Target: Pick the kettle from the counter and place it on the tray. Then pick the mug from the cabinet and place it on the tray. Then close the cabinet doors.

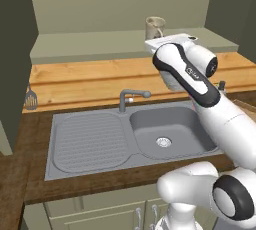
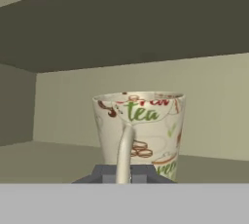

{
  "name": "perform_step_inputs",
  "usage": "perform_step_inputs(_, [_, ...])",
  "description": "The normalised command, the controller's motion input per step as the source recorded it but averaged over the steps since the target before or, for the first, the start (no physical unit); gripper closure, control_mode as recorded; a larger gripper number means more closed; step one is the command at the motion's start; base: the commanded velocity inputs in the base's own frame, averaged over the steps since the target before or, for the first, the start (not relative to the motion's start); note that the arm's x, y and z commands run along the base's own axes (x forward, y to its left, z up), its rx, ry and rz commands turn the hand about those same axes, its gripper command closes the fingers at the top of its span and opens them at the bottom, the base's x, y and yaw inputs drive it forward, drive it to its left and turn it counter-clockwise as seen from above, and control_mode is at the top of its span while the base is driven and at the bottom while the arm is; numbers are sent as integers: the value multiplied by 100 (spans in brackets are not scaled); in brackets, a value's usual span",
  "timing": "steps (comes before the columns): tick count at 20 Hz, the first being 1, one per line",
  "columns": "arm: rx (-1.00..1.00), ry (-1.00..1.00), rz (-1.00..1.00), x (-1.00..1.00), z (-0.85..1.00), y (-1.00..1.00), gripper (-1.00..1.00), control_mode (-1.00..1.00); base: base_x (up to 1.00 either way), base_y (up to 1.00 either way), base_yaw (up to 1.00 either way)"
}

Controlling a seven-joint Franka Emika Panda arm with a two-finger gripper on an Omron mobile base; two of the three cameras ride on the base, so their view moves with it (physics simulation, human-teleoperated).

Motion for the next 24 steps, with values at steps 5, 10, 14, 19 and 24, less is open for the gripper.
perform_step_inputs(5, [0,0,0,-82,24,0,100,-100,0,0,0])
perform_step_inputs(10, [0,0,0,-81,1,0,100,-100,0,0,0])
perform_step_inputs(14, [0,9,-1,-64,7,0,100,-100,0,0,0])
perform_step_inputs(19, [0,24,-2,-54,6,-1,100,-100,0,0,0])
perform_step_inputs(24, [0,25,0,-50,5,-10,100,-100,0,0,0])
